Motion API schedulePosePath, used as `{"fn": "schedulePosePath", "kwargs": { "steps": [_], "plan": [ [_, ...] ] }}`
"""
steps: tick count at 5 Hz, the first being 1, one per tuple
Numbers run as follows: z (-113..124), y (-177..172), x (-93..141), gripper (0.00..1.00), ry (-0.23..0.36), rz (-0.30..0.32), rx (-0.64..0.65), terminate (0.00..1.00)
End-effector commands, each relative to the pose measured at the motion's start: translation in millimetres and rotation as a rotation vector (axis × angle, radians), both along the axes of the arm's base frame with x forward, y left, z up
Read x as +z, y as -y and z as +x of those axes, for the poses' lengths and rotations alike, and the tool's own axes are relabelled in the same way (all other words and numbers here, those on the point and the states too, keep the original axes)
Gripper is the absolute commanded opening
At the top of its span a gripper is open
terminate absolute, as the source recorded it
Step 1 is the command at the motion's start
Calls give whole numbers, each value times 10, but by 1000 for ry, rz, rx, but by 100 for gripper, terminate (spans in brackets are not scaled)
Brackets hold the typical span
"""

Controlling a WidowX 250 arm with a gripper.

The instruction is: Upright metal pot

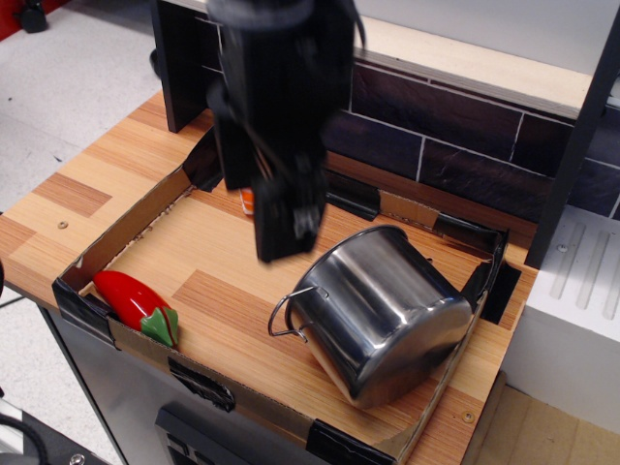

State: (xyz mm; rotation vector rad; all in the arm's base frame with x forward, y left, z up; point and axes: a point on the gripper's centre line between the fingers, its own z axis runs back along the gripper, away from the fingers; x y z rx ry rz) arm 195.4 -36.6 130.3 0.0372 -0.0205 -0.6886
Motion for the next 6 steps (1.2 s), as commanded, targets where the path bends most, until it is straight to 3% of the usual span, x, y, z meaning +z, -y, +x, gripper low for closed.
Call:
{"fn": "schedulePosePath", "kwargs": {
  "steps": [1,3,6],
  "plan": [
    [-42,-34,-98,100,121,120,-8,0],
    [-43,-19,-286,100,147,189,-9,0],
    [-76,-38,-513,100,129,226,0,0]
  ]
}}
